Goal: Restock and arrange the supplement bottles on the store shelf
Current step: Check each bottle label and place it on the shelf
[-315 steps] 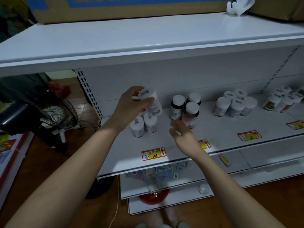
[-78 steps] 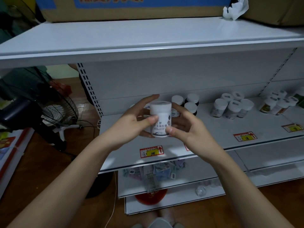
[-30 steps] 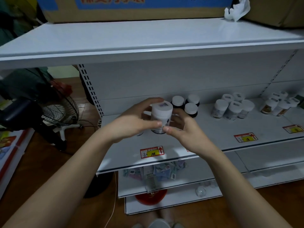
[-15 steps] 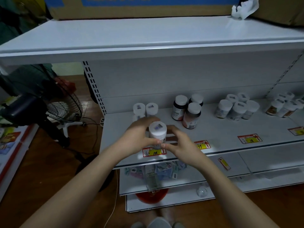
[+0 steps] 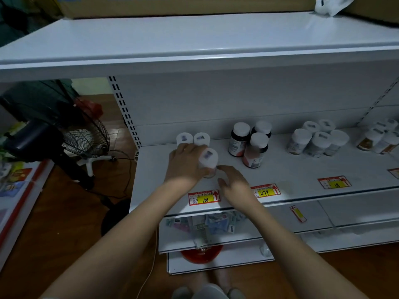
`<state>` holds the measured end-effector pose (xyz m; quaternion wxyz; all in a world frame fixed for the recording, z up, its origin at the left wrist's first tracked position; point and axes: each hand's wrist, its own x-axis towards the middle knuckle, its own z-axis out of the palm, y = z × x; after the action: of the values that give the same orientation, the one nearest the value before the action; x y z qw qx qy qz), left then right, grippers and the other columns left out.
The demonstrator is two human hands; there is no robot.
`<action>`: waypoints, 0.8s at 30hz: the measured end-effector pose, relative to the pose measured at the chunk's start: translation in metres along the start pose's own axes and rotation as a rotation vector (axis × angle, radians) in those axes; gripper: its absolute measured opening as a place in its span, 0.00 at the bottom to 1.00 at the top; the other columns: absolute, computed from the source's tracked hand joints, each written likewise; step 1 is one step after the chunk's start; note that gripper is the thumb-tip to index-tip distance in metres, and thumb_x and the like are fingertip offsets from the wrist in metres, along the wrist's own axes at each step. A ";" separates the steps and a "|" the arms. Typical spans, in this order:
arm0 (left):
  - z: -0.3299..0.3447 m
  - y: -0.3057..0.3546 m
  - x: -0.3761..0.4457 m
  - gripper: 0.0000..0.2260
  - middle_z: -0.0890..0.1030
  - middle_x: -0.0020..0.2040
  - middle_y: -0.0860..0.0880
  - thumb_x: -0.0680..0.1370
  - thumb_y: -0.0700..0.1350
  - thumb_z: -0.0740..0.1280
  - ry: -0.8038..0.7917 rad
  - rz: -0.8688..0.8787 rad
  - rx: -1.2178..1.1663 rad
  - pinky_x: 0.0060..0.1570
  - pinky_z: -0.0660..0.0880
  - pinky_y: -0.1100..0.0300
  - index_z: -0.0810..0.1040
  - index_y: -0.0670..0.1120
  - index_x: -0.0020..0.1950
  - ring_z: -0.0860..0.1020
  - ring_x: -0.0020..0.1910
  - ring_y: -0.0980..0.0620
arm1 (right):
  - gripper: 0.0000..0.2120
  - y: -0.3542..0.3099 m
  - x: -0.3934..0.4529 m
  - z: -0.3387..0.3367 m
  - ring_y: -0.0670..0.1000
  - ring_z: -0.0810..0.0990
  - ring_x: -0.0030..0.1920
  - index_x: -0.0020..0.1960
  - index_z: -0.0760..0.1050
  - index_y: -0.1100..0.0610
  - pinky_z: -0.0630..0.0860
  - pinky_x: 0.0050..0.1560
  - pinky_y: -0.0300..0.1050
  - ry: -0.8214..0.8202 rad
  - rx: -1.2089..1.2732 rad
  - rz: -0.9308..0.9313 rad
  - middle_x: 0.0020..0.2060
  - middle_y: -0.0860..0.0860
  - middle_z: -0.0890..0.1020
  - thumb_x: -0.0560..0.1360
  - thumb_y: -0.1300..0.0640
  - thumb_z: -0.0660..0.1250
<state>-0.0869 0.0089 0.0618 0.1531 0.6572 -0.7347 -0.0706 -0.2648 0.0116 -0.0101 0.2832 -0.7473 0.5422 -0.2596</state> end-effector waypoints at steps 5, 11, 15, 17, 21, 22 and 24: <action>0.012 -0.011 0.019 0.28 0.70 0.71 0.48 0.75 0.58 0.70 0.028 -0.047 0.039 0.70 0.61 0.46 0.68 0.53 0.73 0.61 0.73 0.43 | 0.25 0.022 0.011 0.029 0.68 0.73 0.68 0.67 0.73 0.68 0.68 0.70 0.64 0.046 -0.183 -0.013 0.66 0.67 0.75 0.78 0.53 0.54; 0.023 -0.019 0.028 0.26 0.69 0.71 0.47 0.78 0.55 0.68 -0.032 -0.056 0.039 0.68 0.63 0.45 0.67 0.50 0.74 0.60 0.74 0.42 | 0.22 0.026 0.006 0.039 0.65 0.76 0.66 0.65 0.77 0.65 0.71 0.68 0.62 0.132 -0.201 -0.023 0.65 0.64 0.78 0.78 0.55 0.55; 0.032 -0.020 0.029 0.25 0.70 0.70 0.46 0.78 0.52 0.69 0.023 -0.058 -0.005 0.64 0.64 0.47 0.69 0.48 0.74 0.61 0.72 0.42 | 0.23 0.026 0.007 0.037 0.65 0.76 0.66 0.65 0.77 0.65 0.71 0.68 0.63 0.120 -0.199 -0.022 0.65 0.64 0.78 0.77 0.55 0.54; 0.037 -0.020 0.028 0.25 0.70 0.70 0.45 0.78 0.51 0.69 0.060 -0.055 -0.012 0.63 0.63 0.48 0.70 0.48 0.73 0.62 0.71 0.41 | 0.24 0.027 0.008 0.038 0.64 0.75 0.68 0.65 0.77 0.65 0.70 0.68 0.64 0.108 -0.197 -0.014 0.66 0.63 0.77 0.77 0.54 0.54; 0.048 -0.020 0.025 0.25 0.73 0.66 0.42 0.75 0.47 0.73 0.108 -0.030 -0.036 0.63 0.64 0.46 0.73 0.45 0.71 0.66 0.68 0.37 | 0.25 0.027 0.008 0.038 0.63 0.74 0.69 0.66 0.77 0.64 0.68 0.71 0.62 0.109 -0.190 -0.008 0.66 0.63 0.77 0.77 0.53 0.53; 0.049 -0.019 0.025 0.25 0.75 0.64 0.40 0.73 0.45 0.75 0.136 -0.009 -0.038 0.61 0.67 0.44 0.75 0.43 0.69 0.69 0.66 0.35 | 0.24 0.027 0.009 0.038 0.63 0.74 0.68 0.66 0.77 0.64 0.69 0.71 0.62 0.111 -0.192 -0.009 0.66 0.62 0.77 0.77 0.53 0.54; 0.053 -0.020 0.026 0.26 0.78 0.58 0.39 0.68 0.42 0.78 0.195 0.028 -0.023 0.55 0.73 0.42 0.77 0.41 0.65 0.73 0.60 0.34 | 0.24 0.027 0.009 0.038 0.63 0.74 0.68 0.65 0.77 0.64 0.69 0.70 0.61 0.116 -0.195 -0.009 0.66 0.62 0.77 0.77 0.54 0.54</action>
<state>-0.0869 -0.0244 0.0094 0.2322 0.6487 -0.7247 -0.0127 -0.2538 0.0013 -0.0549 0.1762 -0.7575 0.5770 -0.2496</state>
